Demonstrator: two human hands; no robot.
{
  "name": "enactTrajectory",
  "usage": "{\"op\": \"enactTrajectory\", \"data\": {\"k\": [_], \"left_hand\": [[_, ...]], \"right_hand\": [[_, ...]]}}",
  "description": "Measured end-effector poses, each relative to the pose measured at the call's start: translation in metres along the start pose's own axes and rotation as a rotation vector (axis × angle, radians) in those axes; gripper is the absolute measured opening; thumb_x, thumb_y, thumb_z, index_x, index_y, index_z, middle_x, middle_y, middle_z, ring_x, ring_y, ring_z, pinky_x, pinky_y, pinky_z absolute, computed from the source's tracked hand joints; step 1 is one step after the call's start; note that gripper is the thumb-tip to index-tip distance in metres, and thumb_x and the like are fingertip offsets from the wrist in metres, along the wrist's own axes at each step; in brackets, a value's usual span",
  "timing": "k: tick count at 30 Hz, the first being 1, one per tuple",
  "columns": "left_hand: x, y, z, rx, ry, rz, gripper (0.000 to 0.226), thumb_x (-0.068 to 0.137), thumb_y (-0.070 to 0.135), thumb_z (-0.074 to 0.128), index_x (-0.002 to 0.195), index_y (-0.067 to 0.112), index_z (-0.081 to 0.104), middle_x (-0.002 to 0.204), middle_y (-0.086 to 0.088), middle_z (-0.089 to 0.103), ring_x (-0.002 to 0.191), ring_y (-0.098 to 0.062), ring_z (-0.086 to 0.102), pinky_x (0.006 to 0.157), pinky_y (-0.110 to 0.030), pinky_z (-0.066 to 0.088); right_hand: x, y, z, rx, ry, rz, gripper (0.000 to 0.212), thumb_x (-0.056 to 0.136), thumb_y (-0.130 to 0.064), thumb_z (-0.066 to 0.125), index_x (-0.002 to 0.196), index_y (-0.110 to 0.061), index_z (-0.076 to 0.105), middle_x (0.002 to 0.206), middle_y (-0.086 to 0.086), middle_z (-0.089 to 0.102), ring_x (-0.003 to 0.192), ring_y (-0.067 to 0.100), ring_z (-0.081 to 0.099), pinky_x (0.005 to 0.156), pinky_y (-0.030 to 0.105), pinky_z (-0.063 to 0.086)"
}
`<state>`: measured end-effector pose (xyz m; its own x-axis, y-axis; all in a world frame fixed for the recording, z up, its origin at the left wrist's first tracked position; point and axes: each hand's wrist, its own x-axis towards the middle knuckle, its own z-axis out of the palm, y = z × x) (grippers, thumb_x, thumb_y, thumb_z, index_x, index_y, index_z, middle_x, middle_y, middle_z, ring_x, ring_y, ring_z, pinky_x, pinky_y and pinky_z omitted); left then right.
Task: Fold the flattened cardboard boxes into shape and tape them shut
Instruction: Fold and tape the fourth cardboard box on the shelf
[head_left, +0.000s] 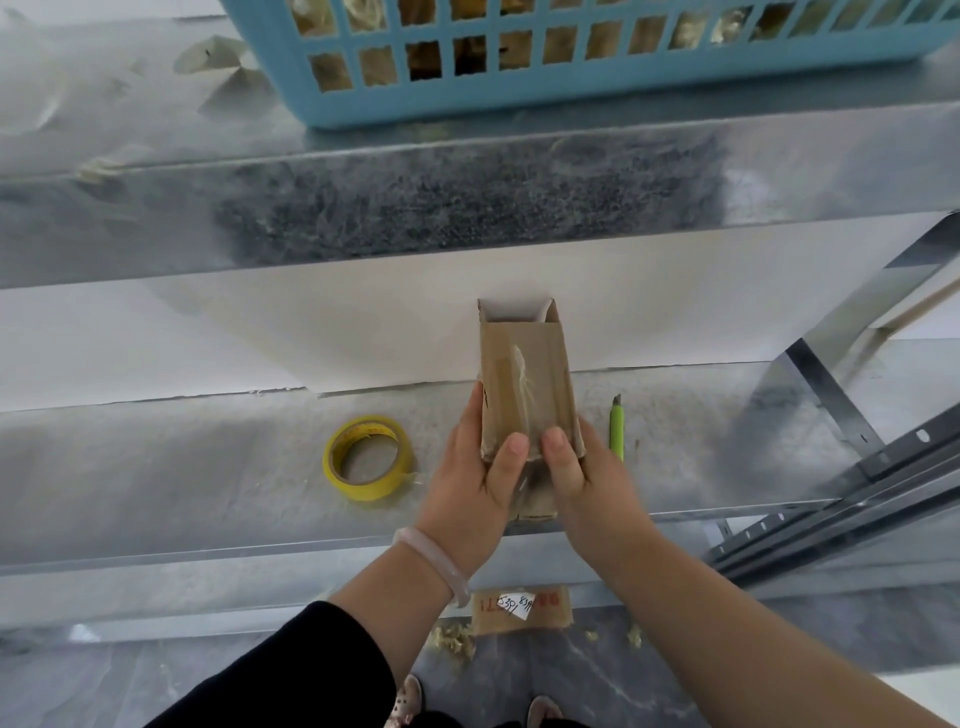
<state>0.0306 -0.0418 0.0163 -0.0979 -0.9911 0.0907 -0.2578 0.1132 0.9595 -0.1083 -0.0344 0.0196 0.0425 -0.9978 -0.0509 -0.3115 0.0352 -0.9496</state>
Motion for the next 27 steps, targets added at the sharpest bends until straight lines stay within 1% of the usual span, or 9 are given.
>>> {"op": "enactTrajectory", "data": {"k": [2, 5, 9, 12, 16, 18, 21, 24, 27], "left_hand": [[0.001, -0.006, -0.004, 0.183, 0.014, 0.065, 0.083, 0.087, 0.073, 0.038, 0.153, 0.034, 0.009, 0.145, 0.002, 0.046, 0.13, -0.016, 0.048, 0.102, -0.045, 0.044], [-0.001, -0.016, -0.01, 0.309, 0.007, 0.207, 0.076, 0.087, 0.075, 0.027, 0.147, 0.05, -0.011, 0.144, -0.003, 0.048, 0.121, -0.02, 0.054, 0.097, -0.038, 0.047], [-0.003, -0.027, -0.016, 0.346, -0.032, 0.285, 0.063, 0.094, 0.066, 0.027, 0.147, 0.053, -0.005, 0.149, -0.011, 0.039, 0.134, -0.018, 0.042, 0.107, -0.03, 0.037], [-0.003, -0.022, -0.02, 0.289, -0.085, 0.249, 0.067, 0.091, 0.069, 0.03, 0.148, 0.05, 0.001, 0.155, -0.001, 0.031, 0.139, -0.015, 0.037, 0.112, -0.03, 0.033], [-0.004, -0.018, -0.021, 0.155, -0.062, 0.205, 0.06, 0.095, 0.065, 0.03, 0.149, 0.046, 0.014, 0.155, 0.013, 0.027, 0.144, -0.007, 0.025, 0.117, -0.042, 0.026], [-0.006, -0.017, -0.019, 0.152, -0.038, 0.17, 0.054, 0.094, 0.066, 0.028, 0.145, 0.057, 0.014, 0.153, 0.022, 0.028, 0.141, -0.01, 0.033, 0.115, -0.045, 0.03], [-0.008, -0.018, -0.019, 0.169, -0.02, 0.115, 0.051, 0.093, 0.067, 0.027, 0.142, 0.061, 0.016, 0.149, 0.015, 0.038, 0.124, -0.025, 0.05, 0.105, -0.051, 0.04], [-0.007, -0.006, -0.024, 0.179, -0.02, 0.117, 0.06, 0.09, 0.07, 0.033, 0.146, 0.052, 0.019, 0.141, 0.027, 0.042, 0.119, -0.003, 0.052, 0.104, -0.032, 0.043], [-0.004, 0.011, -0.031, 0.167, -0.007, 0.137, 0.068, 0.084, 0.062, 0.051, 0.142, 0.036, 0.026, 0.132, 0.028, 0.048, 0.123, 0.005, 0.048, 0.098, -0.015, 0.041]], "right_hand": [[0.0, 0.004, -0.003, -0.08, -0.013, -0.057, 0.062, 0.09, -0.073, 0.029, 0.135, -0.035, 0.048, 0.107, -0.024, 0.065, 0.101, -0.005, 0.062, 0.09, 0.028, 0.054], [0.002, 0.013, -0.006, -0.027, -0.075, -0.056, 0.074, 0.087, -0.078, 0.026, 0.145, -0.034, 0.038, 0.131, -0.017, 0.058, 0.123, 0.002, 0.054, 0.105, 0.038, 0.047], [0.001, 0.012, -0.012, 0.188, -0.155, 0.121, 0.077, 0.09, -0.07, 0.028, 0.156, -0.031, 0.021, 0.153, -0.01, 0.039, 0.141, 0.003, 0.034, 0.12, 0.03, 0.026], [-0.001, 0.012, -0.012, 0.292, -0.15, 0.202, 0.081, 0.082, -0.076, 0.034, 0.154, -0.041, 0.021, 0.151, -0.016, 0.04, 0.14, 0.004, 0.035, 0.121, 0.034, 0.025], [0.001, 0.008, -0.011, 0.316, -0.125, 0.233, 0.076, 0.079, -0.068, 0.034, 0.148, -0.035, 0.036, 0.126, -0.03, 0.05, 0.136, 0.005, 0.04, 0.119, 0.03, 0.027], [0.001, 0.007, -0.011, 0.303, -0.127, 0.249, 0.076, 0.078, -0.071, 0.033, 0.145, -0.036, 0.04, 0.125, -0.025, 0.054, 0.134, 0.006, 0.042, 0.118, 0.029, 0.027], [0.003, 0.007, -0.01, 0.255, -0.142, 0.304, 0.075, 0.084, -0.079, 0.028, 0.149, -0.043, 0.035, 0.14, -0.015, 0.053, 0.136, 0.01, 0.043, 0.12, 0.034, 0.024], [0.003, -0.001, -0.011, 0.257, -0.17, 0.295, 0.082, 0.071, -0.095, 0.027, 0.144, -0.058, 0.03, 0.145, -0.019, 0.045, 0.137, 0.007, 0.038, 0.121, 0.039, 0.021], [0.005, -0.015, -0.016, 0.27, -0.155, 0.203, 0.059, 0.081, -0.083, 0.025, 0.135, -0.062, 0.031, 0.132, -0.042, 0.036, 0.119, -0.022, 0.035, 0.108, 0.016, 0.027]]}}
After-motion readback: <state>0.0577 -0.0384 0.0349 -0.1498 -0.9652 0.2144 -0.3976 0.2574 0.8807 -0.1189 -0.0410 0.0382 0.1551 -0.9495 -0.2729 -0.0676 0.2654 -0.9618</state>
